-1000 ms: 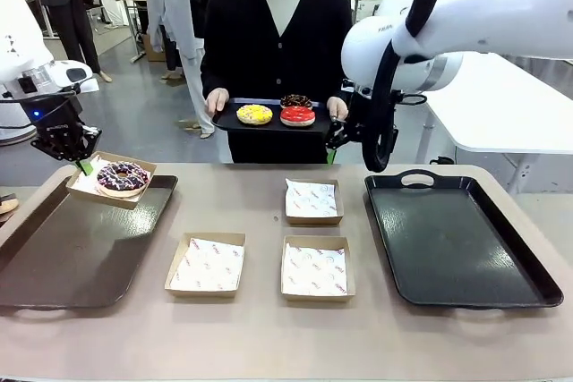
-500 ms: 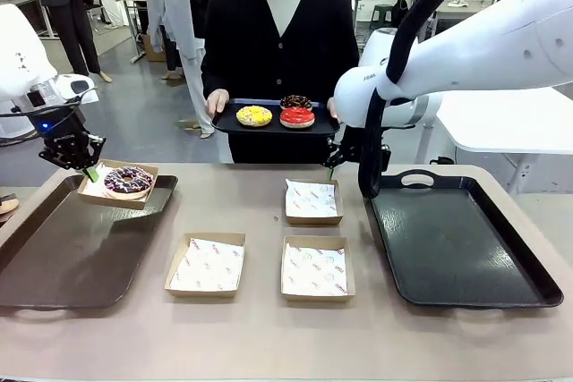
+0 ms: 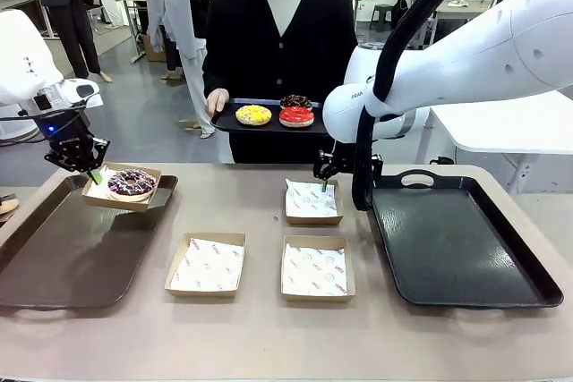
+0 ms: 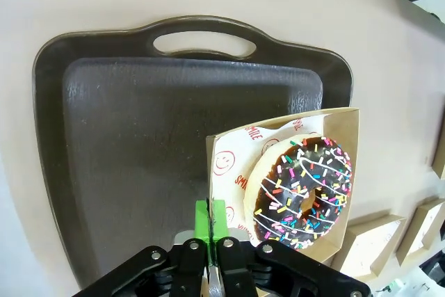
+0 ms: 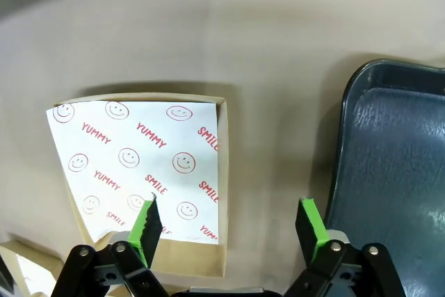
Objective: Individually package the donuts and arrange them on the tray.
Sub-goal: Place the picked Paper togo box on the Handle tray while simultaneously picking up another Paper togo box from the table with the other hand.
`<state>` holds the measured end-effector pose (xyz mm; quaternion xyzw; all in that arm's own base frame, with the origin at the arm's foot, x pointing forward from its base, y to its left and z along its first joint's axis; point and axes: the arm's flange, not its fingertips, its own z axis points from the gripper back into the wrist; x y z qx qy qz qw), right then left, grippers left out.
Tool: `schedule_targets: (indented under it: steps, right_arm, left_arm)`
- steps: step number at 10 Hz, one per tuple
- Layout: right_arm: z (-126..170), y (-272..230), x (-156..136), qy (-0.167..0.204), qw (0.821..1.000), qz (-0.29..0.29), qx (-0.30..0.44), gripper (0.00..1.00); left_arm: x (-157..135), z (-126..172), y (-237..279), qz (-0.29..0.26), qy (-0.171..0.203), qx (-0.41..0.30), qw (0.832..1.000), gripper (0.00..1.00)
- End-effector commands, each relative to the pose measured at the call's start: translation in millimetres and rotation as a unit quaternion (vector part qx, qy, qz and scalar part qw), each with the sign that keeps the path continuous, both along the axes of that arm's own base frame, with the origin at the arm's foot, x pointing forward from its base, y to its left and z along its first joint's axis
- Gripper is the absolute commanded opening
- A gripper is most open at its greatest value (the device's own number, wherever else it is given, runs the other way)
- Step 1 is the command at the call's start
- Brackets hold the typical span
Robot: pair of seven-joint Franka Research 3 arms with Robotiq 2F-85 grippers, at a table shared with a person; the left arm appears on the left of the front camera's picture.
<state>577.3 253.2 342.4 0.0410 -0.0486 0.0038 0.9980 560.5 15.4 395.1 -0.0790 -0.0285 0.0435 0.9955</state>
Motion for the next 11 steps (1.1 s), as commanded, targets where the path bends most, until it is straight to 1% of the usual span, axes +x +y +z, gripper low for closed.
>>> schedule_targets:
  steps: [1,4,5,6,8,10,11]
  right_arm:
    - [0.4,-1.9,0.8,0.0,1.0,-0.001,0.003,1.0]
    - [0.4,-1.9,0.8,0.0,1.0,-0.001,0.003,1.0]
    - [0.0,-0.5,0.2,0.0,1.0,-0.001,0.0,1.0]
    - [-3.7,1.1,-0.1,-0.003,1.0,-0.002,-0.005,1.0]
    - [-10.7,4.1,0.7,0.002,1.0,0.002,-0.011,1.0]
    - [-20.1,10.3,3.0,-0.011,0.999,-0.007,-0.029,1.0]
    - [-23.2,11.8,4.2,-0.011,0.999,-0.008,-0.029,1.0]
  left_arm:
    - [-0.7,1.0,0.9,0.005,0.0,0.0,1.0,0.01]
    - [0.0,-0.6,-0.3,0.0,0.001,0.0,1.0,0.01]
    - [1.8,-2.4,-3.7,-0.007,0.008,0.009,1.0,0.01]
    - [1.4,-1.9,-7.2,-0.001,0.008,0.021,1.0,0.01]
    - [0.5,0.4,-10.4,0.004,0.0,0.032,0.999,0.01]
    - [0.7,-1.5,-10.1,0.01,-0.007,0.042,0.999,0.01]
    - [2.0,-2.9,-11.1,0.008,-0.008,0.044,0.999,0.01]
